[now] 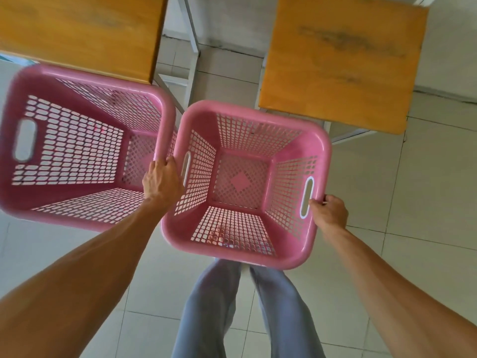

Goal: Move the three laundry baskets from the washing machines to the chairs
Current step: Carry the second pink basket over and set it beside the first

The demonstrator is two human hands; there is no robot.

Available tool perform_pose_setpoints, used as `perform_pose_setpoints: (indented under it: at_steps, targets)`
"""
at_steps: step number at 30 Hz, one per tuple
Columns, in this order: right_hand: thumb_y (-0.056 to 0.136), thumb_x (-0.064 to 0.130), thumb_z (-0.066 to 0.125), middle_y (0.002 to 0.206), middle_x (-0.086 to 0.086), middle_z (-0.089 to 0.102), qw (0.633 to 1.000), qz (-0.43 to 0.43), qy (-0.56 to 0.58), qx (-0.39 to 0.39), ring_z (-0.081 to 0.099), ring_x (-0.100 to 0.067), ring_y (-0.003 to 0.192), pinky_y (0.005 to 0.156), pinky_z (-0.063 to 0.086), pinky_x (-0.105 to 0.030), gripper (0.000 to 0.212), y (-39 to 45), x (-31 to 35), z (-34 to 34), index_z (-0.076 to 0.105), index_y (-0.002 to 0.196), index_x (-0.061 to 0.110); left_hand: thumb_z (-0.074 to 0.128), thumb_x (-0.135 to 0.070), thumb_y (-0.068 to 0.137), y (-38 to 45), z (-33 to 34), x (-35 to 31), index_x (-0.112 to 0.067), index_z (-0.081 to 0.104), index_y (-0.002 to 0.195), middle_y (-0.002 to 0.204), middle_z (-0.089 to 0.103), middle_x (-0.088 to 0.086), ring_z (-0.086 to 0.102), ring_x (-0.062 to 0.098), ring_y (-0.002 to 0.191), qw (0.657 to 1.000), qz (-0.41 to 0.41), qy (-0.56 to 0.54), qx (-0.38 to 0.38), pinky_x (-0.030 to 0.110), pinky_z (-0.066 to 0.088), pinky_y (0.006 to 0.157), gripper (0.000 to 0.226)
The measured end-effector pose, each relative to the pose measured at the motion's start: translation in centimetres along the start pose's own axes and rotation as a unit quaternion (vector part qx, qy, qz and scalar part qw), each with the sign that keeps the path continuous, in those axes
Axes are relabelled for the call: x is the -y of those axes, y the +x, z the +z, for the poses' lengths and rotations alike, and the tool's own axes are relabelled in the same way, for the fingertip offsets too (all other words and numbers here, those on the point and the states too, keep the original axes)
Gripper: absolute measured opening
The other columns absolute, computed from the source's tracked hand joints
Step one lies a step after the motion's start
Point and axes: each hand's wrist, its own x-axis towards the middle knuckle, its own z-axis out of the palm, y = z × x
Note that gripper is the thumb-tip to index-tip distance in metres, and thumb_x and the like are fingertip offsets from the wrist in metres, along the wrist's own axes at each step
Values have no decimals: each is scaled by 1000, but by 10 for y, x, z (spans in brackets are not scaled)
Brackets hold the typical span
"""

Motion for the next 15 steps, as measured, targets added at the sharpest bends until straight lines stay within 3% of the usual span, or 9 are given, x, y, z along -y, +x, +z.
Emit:
perform_pose_setpoints:
  at_steps: [9, 15]
  targets:
    - [93, 23, 62, 90, -10, 72, 999, -27, -46, -9, 64, -28, 71, 66, 50, -31, 17, 6, 9, 8, 68, 98, 8, 74, -18, 81, 3, -2, 1, -5, 55, 122, 116, 56, 17, 56, 33, 106, 999, 0, 28, -20, 50, 54, 86, 47]
    - [97, 29, 59, 101, -11, 70, 992, -46, -104, 52, 67, -31, 78, 72, 56, -35, 26, -1, 15, 0, 60, 111, 7, 67, -8, 78, -13, -13, -9, -8, 45, 128, 113, 47, 17, 51, 32, 102, 1000, 1, 8, -3, 43, 55, 79, 55]
